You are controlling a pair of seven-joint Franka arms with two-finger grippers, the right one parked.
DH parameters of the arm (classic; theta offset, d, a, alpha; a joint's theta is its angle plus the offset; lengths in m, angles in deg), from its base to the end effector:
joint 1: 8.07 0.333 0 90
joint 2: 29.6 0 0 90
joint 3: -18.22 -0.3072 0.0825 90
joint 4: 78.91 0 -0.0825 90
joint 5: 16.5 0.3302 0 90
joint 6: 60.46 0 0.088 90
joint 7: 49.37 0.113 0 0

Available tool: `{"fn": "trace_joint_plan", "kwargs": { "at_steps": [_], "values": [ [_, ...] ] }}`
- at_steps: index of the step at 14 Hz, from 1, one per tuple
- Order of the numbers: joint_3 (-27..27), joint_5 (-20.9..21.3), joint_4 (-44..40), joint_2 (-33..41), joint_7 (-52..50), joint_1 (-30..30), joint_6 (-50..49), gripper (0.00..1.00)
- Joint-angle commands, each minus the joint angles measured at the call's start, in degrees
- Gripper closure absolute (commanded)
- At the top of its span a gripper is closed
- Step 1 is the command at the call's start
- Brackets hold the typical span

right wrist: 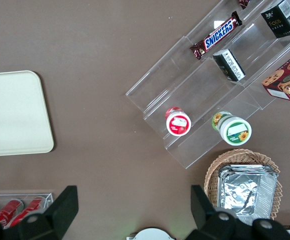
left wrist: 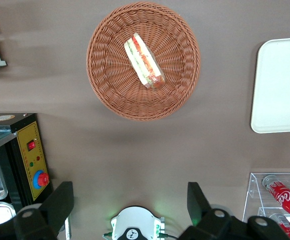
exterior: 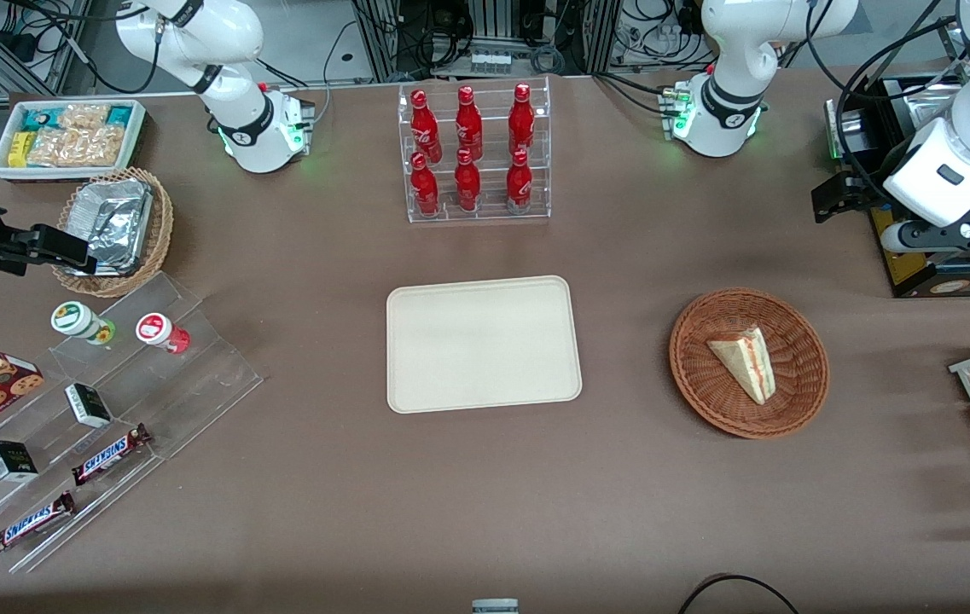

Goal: Place sandwich from basket to tray
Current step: 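Move the left gripper over the wrapped sandwich in the wicker basket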

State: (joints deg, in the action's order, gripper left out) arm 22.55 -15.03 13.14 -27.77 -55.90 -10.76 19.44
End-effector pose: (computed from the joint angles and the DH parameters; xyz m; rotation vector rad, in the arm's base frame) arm 0.4663 -0.0548 0.5970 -3.0807 0.0094 0.2713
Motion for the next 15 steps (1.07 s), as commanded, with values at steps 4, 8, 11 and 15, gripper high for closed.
{"fn": "trace_joint_plan", "kwargs": {
  "at_steps": [4,8,11,15],
  "values": [
    [-0.5,-0.5,0.2,0.9,0.3,-0.3,0.2,0.0],
    [-0.6,-1.2,2.2,-0.3,0.3,-0.2,2.3,0.0],
    [-0.6,-0.9,6.7,-0.5,0.2,-0.2,8.0,0.0],
    [-0.6,-0.8,10.1,-3.5,-0.4,-0.1,14.3,0.0]
  ]
}}
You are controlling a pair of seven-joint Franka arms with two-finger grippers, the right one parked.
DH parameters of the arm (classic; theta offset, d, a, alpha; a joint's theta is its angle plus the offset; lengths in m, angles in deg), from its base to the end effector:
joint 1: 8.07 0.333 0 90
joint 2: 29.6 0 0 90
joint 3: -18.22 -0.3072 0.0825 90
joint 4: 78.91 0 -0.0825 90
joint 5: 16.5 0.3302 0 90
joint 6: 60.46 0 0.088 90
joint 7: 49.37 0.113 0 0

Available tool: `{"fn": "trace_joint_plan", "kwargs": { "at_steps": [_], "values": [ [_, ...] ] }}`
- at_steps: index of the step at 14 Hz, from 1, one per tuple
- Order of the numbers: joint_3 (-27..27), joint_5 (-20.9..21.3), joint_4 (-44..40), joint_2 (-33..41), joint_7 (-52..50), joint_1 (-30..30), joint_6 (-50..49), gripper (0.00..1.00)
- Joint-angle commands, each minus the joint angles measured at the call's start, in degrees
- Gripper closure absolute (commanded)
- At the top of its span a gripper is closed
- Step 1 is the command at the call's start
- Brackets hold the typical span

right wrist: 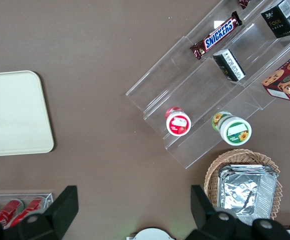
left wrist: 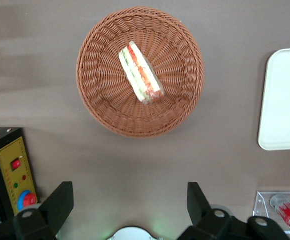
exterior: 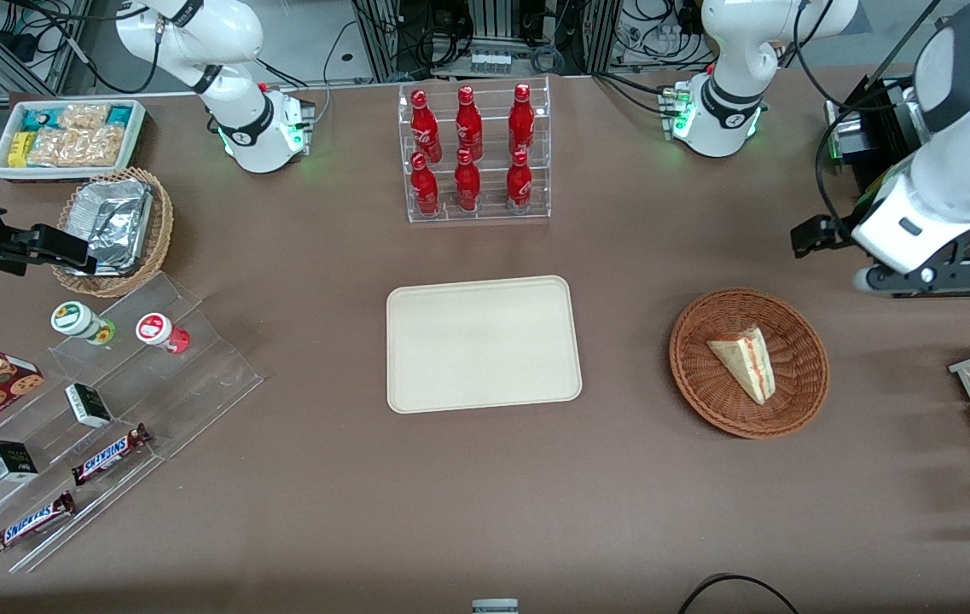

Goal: Place sandwich from basket to tray
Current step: 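Move the left gripper over the wrapped sandwich in the wicker basket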

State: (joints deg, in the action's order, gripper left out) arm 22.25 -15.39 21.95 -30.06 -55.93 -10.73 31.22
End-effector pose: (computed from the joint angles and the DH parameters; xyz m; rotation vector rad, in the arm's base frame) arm 0.4897 -0.0552 0.5295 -3.0931 0.0070 0.2557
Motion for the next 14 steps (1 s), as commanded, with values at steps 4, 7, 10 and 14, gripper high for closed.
{"fn": "trace_joint_plan", "kwargs": {
  "at_steps": [4,7,10,14],
  "values": [
    [-0.3,-0.5,1.3,-6.6,-0.6,-0.2,6.7,0.0],
    [-0.3,-0.4,2.4,-9.8,-2.7,-0.2,12.0,0.0],
    [-0.3,-0.5,7.1,-10.4,-5.2,-0.3,17.9,0.0],
    [-0.3,-0.4,13.6,-10.6,-16.2,-0.5,28.2,0.0]
  ]
}}
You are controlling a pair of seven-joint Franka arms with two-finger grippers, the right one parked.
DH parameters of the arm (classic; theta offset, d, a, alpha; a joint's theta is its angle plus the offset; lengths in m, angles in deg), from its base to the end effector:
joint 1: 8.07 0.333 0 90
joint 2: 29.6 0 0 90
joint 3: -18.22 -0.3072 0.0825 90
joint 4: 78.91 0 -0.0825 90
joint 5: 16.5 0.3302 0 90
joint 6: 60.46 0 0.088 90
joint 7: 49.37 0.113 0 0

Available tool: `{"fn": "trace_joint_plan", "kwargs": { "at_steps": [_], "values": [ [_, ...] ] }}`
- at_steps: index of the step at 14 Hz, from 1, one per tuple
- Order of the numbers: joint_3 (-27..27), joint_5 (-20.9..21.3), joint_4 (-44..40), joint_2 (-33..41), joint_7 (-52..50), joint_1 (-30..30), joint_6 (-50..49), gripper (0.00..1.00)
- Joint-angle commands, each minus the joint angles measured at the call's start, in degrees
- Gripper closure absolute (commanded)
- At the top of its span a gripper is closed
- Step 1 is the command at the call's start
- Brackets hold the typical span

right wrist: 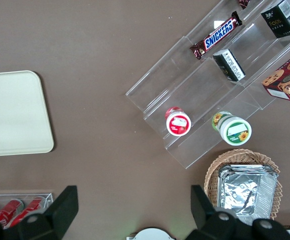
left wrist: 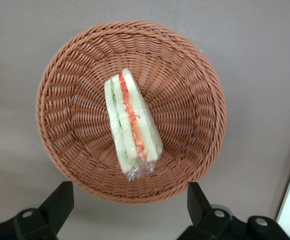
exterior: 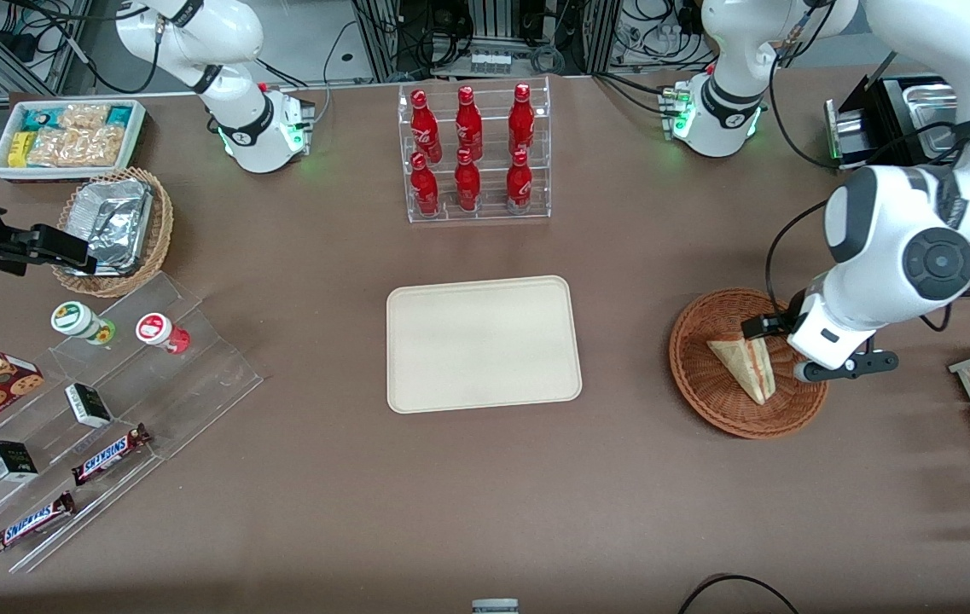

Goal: Place sandwich from basket to tray
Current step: 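Lower the left gripper and close it on the sandwich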

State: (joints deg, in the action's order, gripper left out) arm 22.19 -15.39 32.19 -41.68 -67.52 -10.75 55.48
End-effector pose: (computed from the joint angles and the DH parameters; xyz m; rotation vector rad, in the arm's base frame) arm 0.5362 -0.0597 0.3815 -3.0923 -0.2974 0.1903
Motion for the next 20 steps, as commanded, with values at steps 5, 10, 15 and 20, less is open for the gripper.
{"fn": "trace_joint_plan", "kwargs": {
  "at_steps": [5,10,15,20],
  "values": [
    [-0.3,-0.8,7.7,-0.3,-17.2,-0.6,11.5,0.0],
    [-0.2,-0.5,9.7,-1.4,-18.8,-0.8,15.4,0.0],
    [-0.2,0.1,9.6,-4.5,-18.2,-0.8,16.9,0.0],
    [-0.3,0.2,9.6,-5.9,-17.7,-0.4,16.9,0.0]
  ]
}}
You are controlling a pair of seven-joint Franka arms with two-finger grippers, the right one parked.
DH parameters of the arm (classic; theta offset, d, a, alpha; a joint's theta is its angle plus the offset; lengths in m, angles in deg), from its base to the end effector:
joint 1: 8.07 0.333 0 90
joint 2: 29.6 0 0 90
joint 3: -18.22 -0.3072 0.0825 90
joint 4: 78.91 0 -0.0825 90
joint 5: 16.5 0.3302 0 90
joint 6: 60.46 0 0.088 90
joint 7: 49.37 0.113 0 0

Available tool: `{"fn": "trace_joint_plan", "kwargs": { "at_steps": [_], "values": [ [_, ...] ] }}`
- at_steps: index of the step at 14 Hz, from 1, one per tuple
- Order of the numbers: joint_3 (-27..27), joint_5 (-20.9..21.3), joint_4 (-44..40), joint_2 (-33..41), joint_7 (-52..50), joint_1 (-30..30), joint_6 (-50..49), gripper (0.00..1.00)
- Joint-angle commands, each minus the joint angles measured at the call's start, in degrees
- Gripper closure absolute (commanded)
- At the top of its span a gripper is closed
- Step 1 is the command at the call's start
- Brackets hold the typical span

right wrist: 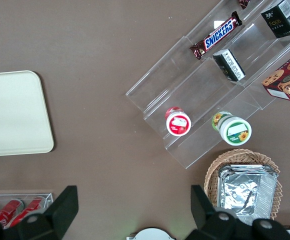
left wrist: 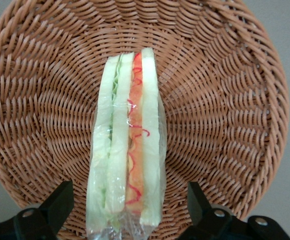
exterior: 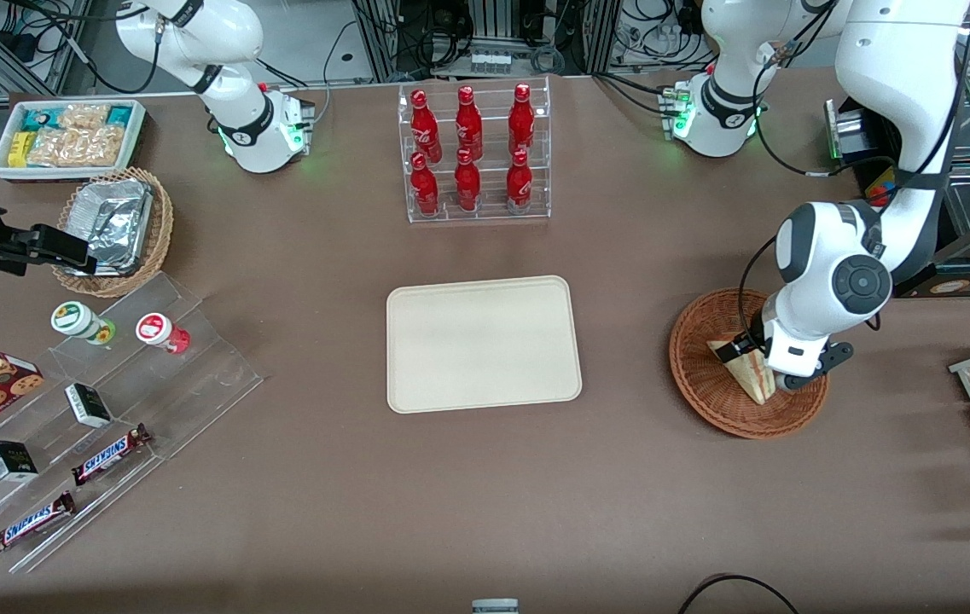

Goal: Place sandwich from basket to tray
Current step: 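Lower the left gripper and close it on the sandwich, then lift the sandwich and carry it over the cream tray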

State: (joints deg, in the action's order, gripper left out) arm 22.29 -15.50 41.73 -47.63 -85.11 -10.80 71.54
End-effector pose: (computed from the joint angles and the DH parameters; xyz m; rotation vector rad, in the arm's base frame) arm 0.5243 -0.0613 0.2840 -3.0096 -0.7603 0.1728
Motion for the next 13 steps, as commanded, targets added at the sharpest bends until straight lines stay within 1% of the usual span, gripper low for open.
{"fn": "trace_joint_plan", "kwargs": {
  "at_steps": [1,2,3,4,5,6,9,11,13],
  "values": [
    [-0.3,0.3,0.0,0.0,-0.1,-0.4,0.8,0.06],
    [-0.4,0.3,0.0,0.0,-0.1,-0.4,0.7,0.26],
    [-0.4,0.4,0.1,0.1,-0.1,-0.4,0.6,0.56],
    [-0.4,0.4,0.1,0.2,0.0,-0.4,0.6,0.74],
    [-0.4,0.4,0.1,0.2,0.0,-0.4,0.6,0.89],
    [-0.4,0.4,0.1,0.2,0.0,-0.4,0.6,1.0],
    [-0.4,1.5,0.0,0.3,0.0,-0.4,0.3,1.0],
    [-0.4,1.6,-0.8,0.7,0.5,-0.4,-0.9,1.0],
    [-0.3,1.6,-4.1,0.8,0.8,-0.4,-4.9,1.0]
  ]
}}
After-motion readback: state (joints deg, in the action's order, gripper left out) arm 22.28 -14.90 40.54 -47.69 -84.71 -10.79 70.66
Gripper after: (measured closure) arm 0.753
